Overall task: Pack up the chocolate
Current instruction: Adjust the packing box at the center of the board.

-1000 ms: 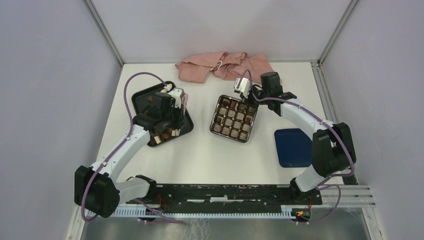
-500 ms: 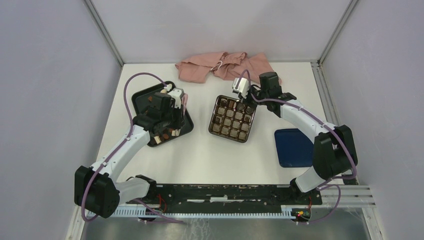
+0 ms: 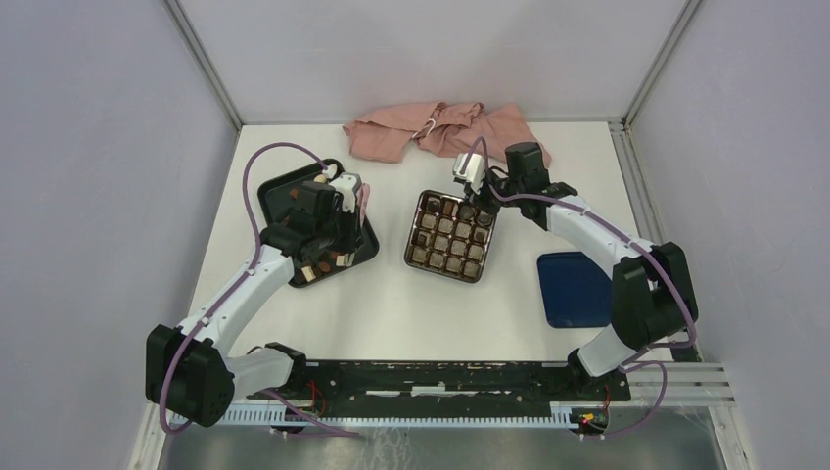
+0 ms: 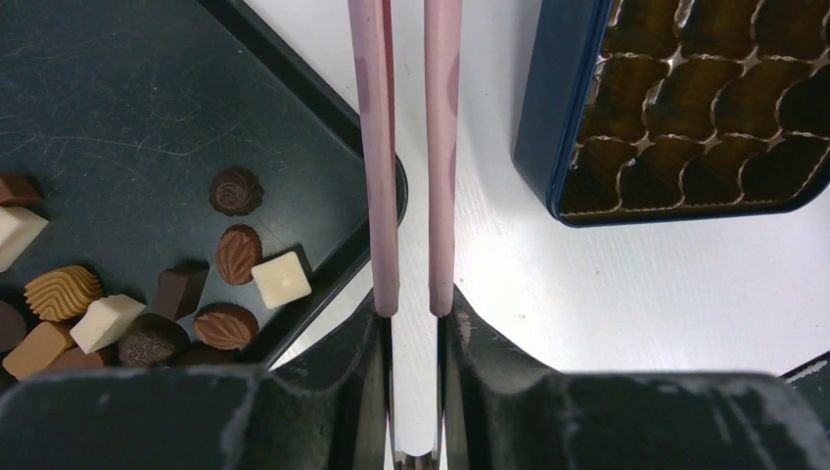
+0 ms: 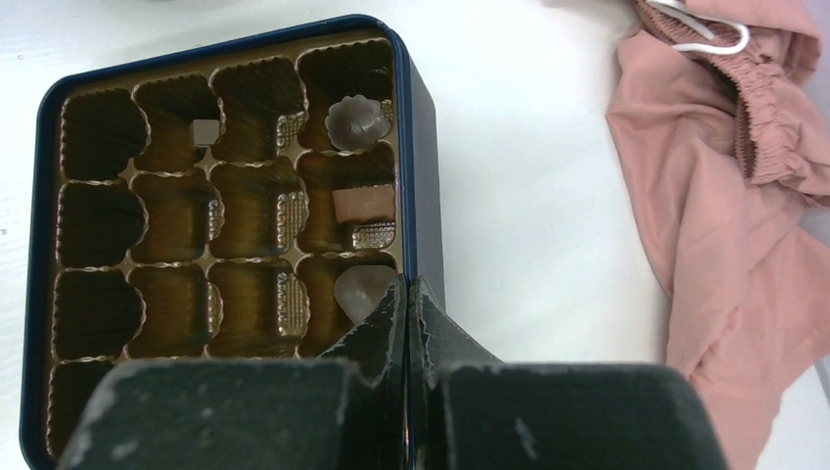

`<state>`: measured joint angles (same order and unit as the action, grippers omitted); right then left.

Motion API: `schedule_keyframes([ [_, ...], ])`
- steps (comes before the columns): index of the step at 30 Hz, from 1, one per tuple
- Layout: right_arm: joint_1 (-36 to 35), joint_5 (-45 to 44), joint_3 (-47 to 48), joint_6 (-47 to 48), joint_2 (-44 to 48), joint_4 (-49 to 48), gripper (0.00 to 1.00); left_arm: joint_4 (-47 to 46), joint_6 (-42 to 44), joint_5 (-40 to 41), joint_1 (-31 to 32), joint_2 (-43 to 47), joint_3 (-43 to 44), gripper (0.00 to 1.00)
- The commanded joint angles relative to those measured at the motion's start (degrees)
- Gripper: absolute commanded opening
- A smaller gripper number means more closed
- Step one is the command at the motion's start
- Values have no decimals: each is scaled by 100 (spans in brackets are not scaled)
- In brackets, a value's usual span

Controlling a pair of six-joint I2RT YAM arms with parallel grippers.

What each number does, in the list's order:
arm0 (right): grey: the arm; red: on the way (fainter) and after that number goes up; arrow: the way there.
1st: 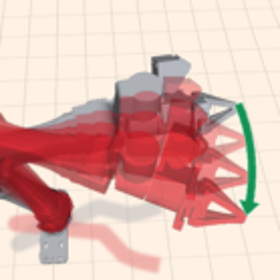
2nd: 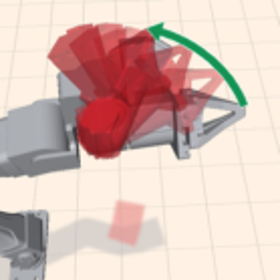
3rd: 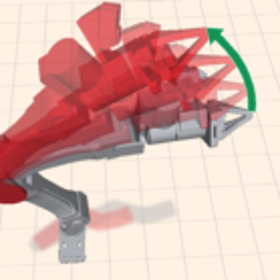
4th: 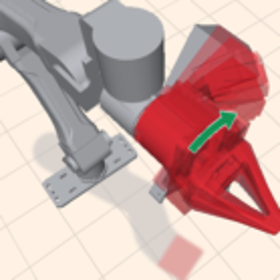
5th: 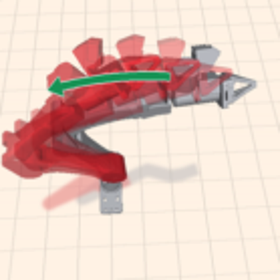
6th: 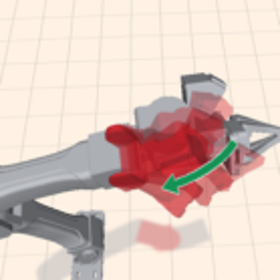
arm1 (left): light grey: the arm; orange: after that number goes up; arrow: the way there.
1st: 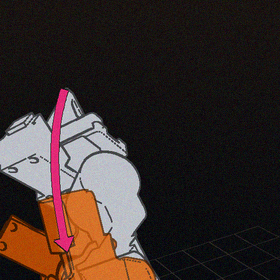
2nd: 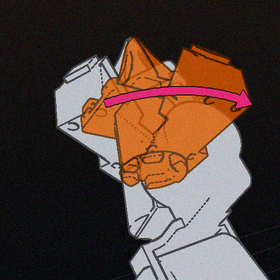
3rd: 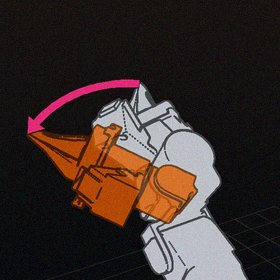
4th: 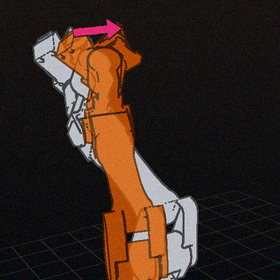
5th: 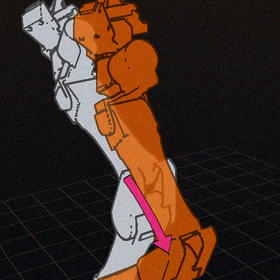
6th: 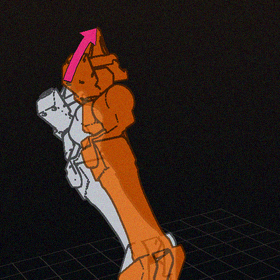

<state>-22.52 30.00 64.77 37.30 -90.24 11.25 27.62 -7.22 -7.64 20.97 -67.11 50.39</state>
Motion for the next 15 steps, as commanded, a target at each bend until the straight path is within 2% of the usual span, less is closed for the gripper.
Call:
schedule_keyframes([
  [1,-13,357,35,-215,-170,-369,0,-286,371,-158,-24,135,-3,4],
  [9,158,595,66,-386,-664,-402,0,-301,350,-354,-26,110,23,4],
  [15,492,1083,173,-711,-1149,-408,0,-381,181,-741,-25,58,66,4],
])
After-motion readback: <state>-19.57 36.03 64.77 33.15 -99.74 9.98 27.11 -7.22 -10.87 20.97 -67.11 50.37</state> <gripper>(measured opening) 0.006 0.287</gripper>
